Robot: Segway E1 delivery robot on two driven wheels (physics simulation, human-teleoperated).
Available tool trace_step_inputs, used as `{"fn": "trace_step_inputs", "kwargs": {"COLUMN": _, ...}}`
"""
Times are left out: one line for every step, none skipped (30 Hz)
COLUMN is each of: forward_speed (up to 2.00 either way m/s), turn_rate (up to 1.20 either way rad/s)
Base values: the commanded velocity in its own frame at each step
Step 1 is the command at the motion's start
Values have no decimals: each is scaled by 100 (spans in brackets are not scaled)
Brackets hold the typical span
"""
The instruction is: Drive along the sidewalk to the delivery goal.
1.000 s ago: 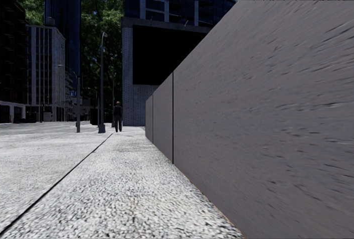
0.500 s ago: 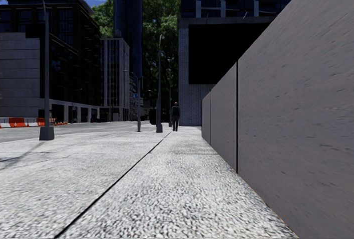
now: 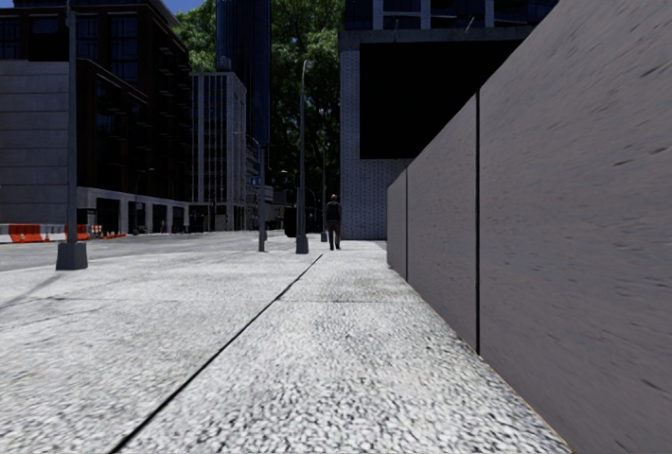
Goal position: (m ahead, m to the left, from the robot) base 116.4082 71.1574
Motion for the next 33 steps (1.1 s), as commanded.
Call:
{"fn": "trace_step_inputs", "kwargs": {"forward_speed": 200, "turn_rate": 0}}
{"fn": "trace_step_inputs", "kwargs": {"forward_speed": 200, "turn_rate": 0}}
{"fn": "trace_step_inputs", "kwargs": {"forward_speed": 200, "turn_rate": 0}}
{"fn": "trace_step_inputs", "kwargs": {"forward_speed": 200, "turn_rate": 0}}
{"fn": "trace_step_inputs", "kwargs": {"forward_speed": 200, "turn_rate": 0}}
{"fn": "trace_step_inputs", "kwargs": {"forward_speed": 200, "turn_rate": 0}}
{"fn": "trace_step_inputs", "kwargs": {"forward_speed": 200, "turn_rate": 0}}
{"fn": "trace_step_inputs", "kwargs": {"forward_speed": 200, "turn_rate": 0}}
{"fn": "trace_step_inputs", "kwargs": {"forward_speed": 200, "turn_rate": 0}}
{"fn": "trace_step_inputs", "kwargs": {"forward_speed": 200, "turn_rate": 0}}
{"fn": "trace_step_inputs", "kwargs": {"forward_speed": 200, "turn_rate": 0}}
{"fn": "trace_step_inputs", "kwargs": {"forward_speed": 200, "turn_rate": 0}}
{"fn": "trace_step_inputs", "kwargs": {"forward_speed": 200, "turn_rate": 0}}
{"fn": "trace_step_inputs", "kwargs": {"forward_speed": 200, "turn_rate": 0}}
{"fn": "trace_step_inputs", "kwargs": {"forward_speed": 200, "turn_rate": 0}}
{"fn": "trace_step_inputs", "kwargs": {"forward_speed": 200, "turn_rate": 0}}
{"fn": "trace_step_inputs", "kwargs": {"forward_speed": 200, "turn_rate": 0}}
{"fn": "trace_step_inputs", "kwargs": {"forward_speed": 200, "turn_rate": 0}}
{"fn": "trace_step_inputs", "kwargs": {"forward_speed": 200, "turn_rate": 0}}
{"fn": "trace_step_inputs", "kwargs": {"forward_speed": 200, "turn_rate": 0}}
{"fn": "trace_step_inputs", "kwargs": {"forward_speed": 200, "turn_rate": 0}}
{"fn": "trace_step_inputs", "kwargs": {"forward_speed": 200, "turn_rate": 0}}
{"fn": "trace_step_inputs", "kwargs": {"forward_speed": 200, "turn_rate": 0}}
{"fn": "trace_step_inputs", "kwargs": {"forward_speed": 200, "turn_rate": 0}}
{"fn": "trace_step_inputs", "kwargs": {"forward_speed": 200, "turn_rate": 0}}
{"fn": "trace_step_inputs", "kwargs": {"forward_speed": 200, "turn_rate": 0}}
{"fn": "trace_step_inputs", "kwargs": {"forward_speed": 200, "turn_rate": 0}}
{"fn": "trace_step_inputs", "kwargs": {"forward_speed": 200, "turn_rate": 0}}
{"fn": "trace_step_inputs", "kwargs": {"forward_speed": 200, "turn_rate": 0}}
{"fn": "trace_step_inputs", "kwargs": {"forward_speed": 200, "turn_rate": 0}}
{"fn": "trace_step_inputs", "kwargs": {"forward_speed": 200, "turn_rate": 0}}
{"fn": "trace_step_inputs", "kwargs": {"forward_speed": 200, "turn_rate": 0}}
{"fn": "trace_step_inputs", "kwargs": {"forward_speed": 200, "turn_rate": 0}}
